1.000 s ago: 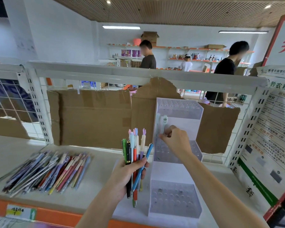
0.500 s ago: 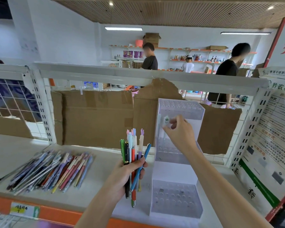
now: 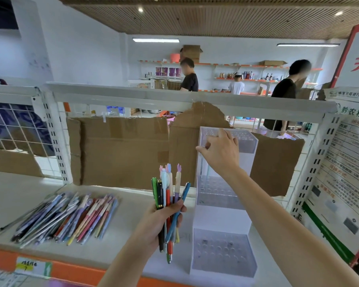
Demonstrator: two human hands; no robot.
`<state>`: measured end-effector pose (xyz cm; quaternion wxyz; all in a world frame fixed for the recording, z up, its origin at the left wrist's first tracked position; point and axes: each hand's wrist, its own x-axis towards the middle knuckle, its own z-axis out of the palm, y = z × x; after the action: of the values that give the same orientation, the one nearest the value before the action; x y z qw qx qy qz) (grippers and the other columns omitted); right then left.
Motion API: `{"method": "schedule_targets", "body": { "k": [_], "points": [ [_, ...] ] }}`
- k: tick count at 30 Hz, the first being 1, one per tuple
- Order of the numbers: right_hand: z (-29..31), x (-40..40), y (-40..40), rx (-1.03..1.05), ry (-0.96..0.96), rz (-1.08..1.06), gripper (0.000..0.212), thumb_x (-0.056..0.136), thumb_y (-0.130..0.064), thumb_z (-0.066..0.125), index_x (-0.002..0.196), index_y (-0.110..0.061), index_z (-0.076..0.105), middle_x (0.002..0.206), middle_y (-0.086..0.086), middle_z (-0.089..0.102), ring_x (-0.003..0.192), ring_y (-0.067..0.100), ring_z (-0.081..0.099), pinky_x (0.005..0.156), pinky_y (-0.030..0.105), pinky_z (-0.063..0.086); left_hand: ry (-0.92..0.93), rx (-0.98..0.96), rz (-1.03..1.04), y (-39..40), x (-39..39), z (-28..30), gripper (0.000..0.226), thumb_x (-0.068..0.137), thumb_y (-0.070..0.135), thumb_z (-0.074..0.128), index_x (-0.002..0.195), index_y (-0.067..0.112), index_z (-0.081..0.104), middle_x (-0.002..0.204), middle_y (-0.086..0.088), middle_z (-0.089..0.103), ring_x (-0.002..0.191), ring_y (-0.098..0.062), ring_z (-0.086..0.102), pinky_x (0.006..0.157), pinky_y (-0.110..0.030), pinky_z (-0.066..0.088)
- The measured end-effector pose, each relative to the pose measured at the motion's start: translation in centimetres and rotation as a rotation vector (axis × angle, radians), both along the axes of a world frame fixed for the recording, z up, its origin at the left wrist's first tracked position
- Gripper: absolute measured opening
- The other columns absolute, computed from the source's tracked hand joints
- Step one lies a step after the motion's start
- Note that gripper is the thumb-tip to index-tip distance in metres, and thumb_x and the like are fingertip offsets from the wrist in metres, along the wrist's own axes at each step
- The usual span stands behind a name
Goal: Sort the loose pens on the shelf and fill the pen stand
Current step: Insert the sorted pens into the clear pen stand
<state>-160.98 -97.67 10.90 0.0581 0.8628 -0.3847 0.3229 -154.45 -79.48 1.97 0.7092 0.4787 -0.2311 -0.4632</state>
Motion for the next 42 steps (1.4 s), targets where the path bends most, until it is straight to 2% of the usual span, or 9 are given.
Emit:
{"method": "schedule_targets", "body": {
  "k": [4,8,12,18,26,30,33,39,42],
  "points": [
    [0.2,-0.3,-0.1,0.072,-0.077,0.041,0.031,0.089,-0.038,0.056,0.094,-0.011,0.07,0.106,0.005,0.062,0.109,0.023,0.053,0.098,0.038,0.037,-0.007,0.014,0.008,0.1,0.3,-0.1,0.021,0.082,0.006,0.063,0.102,0.001,0.059,0.07,-0.01,0.064,0.055,-0.017,0.054,0.053,-0.026,0.048],
    [0.4,-0.4,0.1,0.045,0.014,-0.02,0.045,0.087,-0.053,0.054,0.109,-0.014,0.061,0.117,0.004,0.055,0.115,0.023,0.047,0.1,0.038,0.035,-0.015,0.01,0.0,0.0,0.2,-0.1,0.023,0.081,0.006,0.064,0.102,0.0,0.059,0.071,-0.01,0.064,0.057,-0.018,0.054,0.055,-0.026,0.048],
    [0.2,-0.6,-0.3,0.107,-0.093,0.066,0.024,0.09,-0.035,0.06,0.095,-0.014,0.07,0.105,0.005,0.064,0.104,0.022,0.056,0.097,0.037,0.038,-0.016,0.004,-0.001,0.0,0.2,-0.1,0.025,0.081,0.006,0.063,0.105,-0.001,0.059,0.072,-0.01,0.064,0.057,-0.017,0.054,0.054,-0.026,0.048],
    [0.2,-1.4,-0.6,0.18,-0.14,0.131,0.016,0.087,-0.024,0.065,0.09,-0.01,0.073,0.089,0.005,0.07,0.087,0.02,0.06,0.09,0.041,0.047,-0.022,0.004,-0.01,-0.1,0.3,-0.4,0.026,0.08,0.008,0.064,0.104,0.0,0.058,0.072,-0.01,0.063,0.056,-0.017,0.053,0.054,-0.026,0.048],
    [0.4,-2.5,-0.6,0.255,-0.198,0.184,0.02,0.086,-0.023,0.064,0.103,-0.014,0.061,0.078,-0.01,0.049,0.083,0.013,0.05,0.087,0.038,0.047,-0.034,0.014,-0.022,-0.4,0.3,-0.4,0.034,0.07,0.014,0.068,0.1,0.001,0.06,0.073,-0.01,0.064,0.055,-0.018,0.053,0.054,-0.027,0.047],
    [0.6,-3.3,-0.2,0.33,-0.259,0.196,0.019,0.088,-0.01,0.055,0.106,-0.009,0.061,0.088,-0.002,0.056,0.08,0.012,0.05,0.065,0.019,0.041,-0.042,0.02,-0.03,-0.4,0.2,-0.4,0.033,0.07,0.014,0.068,0.099,0.0,0.06,0.074,-0.011,0.064,0.056,-0.017,0.053,0.054,-0.027,0.047],
    [0.3,-3.8,0.5,0.342,-0.371,0.215,0.015,0.089,-0.006,0.054,0.101,-0.009,0.063,0.086,-0.003,0.057,0.073,0.007,0.049,0.053,0.005,0.036,-0.044,0.025,-0.035,-0.4,0.1,-0.6,0.032,0.069,0.013,0.069,0.098,-0.001,0.061,0.075,-0.012,0.063,0.056,-0.018,0.054,0.054,-0.027,0.047],
    [-1.4,-3.7,3.3,0.454,-0.312,0.432,0.011,0.088,-0.012,0.062,0.089,-0.015,0.072,0.07,-0.017,0.06,0.062,-0.007,0.054,0.06,0.004,0.039,-0.042,-0.005,-0.101,-0.2,-0.4,-0.6,0.02,0.071,0.01,0.068,0.088,0.001,0.064,0.073,-0.013,0.063,0.056,-0.019,0.052,0.055,-0.028,0.046],
    [-1.7,-3.4,4.5,0.469,-0.263,0.484,0.01,0.087,-0.014,0.063,0.09,-0.018,0.071,0.072,-0.019,0.06,0.066,-0.004,0.055,0.063,0.004,0.04,-0.049,-0.025,-0.145,0.0,-0.8,-0.5,0.018,0.073,0.007,0.066,0.09,0.0,0.063,0.072,-0.013,0.062,0.054,-0.018,0.051,0.053,-0.026,0.046]
  ]
}}
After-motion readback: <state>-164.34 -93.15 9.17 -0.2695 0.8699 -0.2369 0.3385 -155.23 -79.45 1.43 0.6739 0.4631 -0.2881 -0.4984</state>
